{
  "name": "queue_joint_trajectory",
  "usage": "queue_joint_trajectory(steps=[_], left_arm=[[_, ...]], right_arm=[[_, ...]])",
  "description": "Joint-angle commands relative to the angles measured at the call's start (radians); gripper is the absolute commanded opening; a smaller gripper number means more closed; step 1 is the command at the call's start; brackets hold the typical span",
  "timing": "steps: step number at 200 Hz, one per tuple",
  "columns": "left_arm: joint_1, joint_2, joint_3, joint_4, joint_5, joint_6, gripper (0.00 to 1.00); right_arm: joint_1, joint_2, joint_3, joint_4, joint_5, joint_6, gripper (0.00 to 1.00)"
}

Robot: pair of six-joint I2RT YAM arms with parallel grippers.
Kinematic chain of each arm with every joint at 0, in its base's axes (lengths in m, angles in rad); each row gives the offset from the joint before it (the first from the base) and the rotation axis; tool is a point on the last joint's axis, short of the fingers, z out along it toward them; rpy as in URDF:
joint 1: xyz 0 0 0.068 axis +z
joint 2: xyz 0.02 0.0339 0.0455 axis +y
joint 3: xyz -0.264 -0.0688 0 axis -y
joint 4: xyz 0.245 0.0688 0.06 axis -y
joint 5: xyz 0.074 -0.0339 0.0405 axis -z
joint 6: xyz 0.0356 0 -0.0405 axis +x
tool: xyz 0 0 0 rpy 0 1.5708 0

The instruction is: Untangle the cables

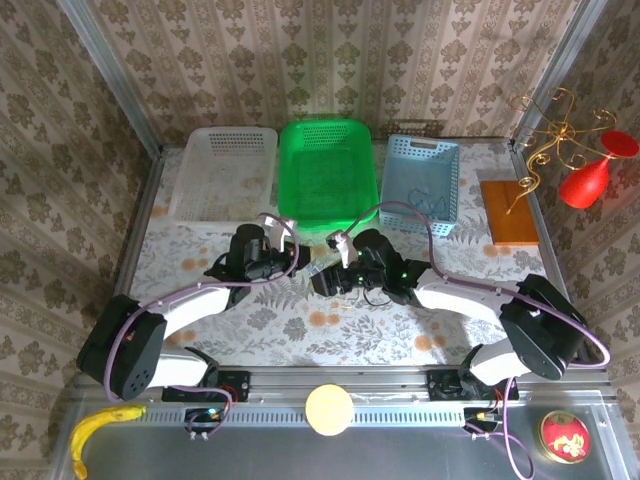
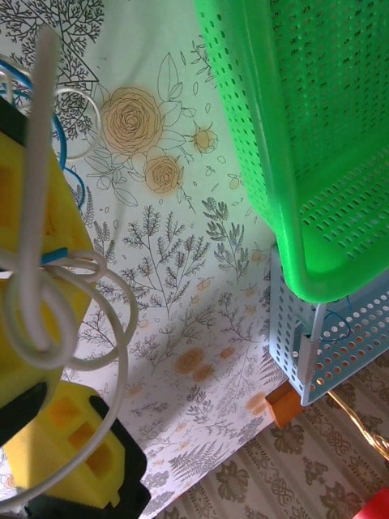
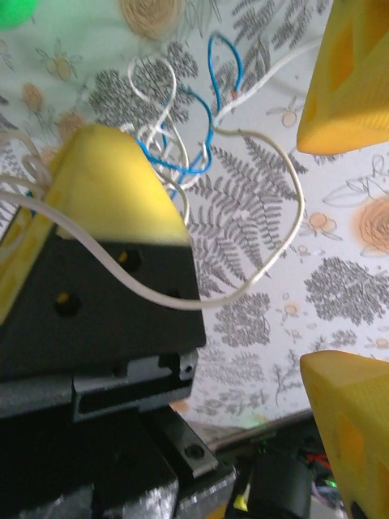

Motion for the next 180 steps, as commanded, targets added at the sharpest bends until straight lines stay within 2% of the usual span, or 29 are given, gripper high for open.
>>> queue_joint_trajectory(steps=[1, 50, 72, 81, 104, 118, 145, 180], left_arm=[[-0.002, -0.027, 0.042, -0.043, -0.002, -0.013, 0.12], [-0.004, -0.036, 0.060, -0.075, 0.001, -0.010, 0.12], [-0.007, -0.036, 0.060, -0.077, 0.001, -0.012, 0.12], [-0.006, -0.037, 0.058, -0.077, 0.000, -0.012, 0.12], [-0.006, -0.035, 0.053, -0.075, -0.003, -0.007, 0.13], [-0.004, -0.031, 0.048, -0.072, -0.006, -0.002, 0.14], [0.007, -0.023, 0.029, -0.052, -0.006, 0.004, 0.18], [0.028, -0.019, 0.004, -0.015, -0.001, 0.014, 0.44]], right_arm=[[0.016, 0.026, 0.016, 0.055, 0.083, -0.051, 0.66], [0.020, 0.088, 0.050, 0.117, 0.112, -0.046, 0.66], [0.021, 0.107, 0.066, 0.126, 0.146, -0.047, 0.61], [0.020, 0.106, 0.074, 0.121, 0.151, -0.050, 0.53], [0.015, 0.079, 0.082, 0.088, 0.163, -0.063, 0.18], [0.011, 0.044, 0.077, 0.059, 0.166, -0.074, 0.00], [-0.006, -0.036, 0.061, 0.000, 0.166, -0.088, 0.00], [-0.034, -0.139, 0.062, -0.062, 0.137, -0.094, 0.00]])
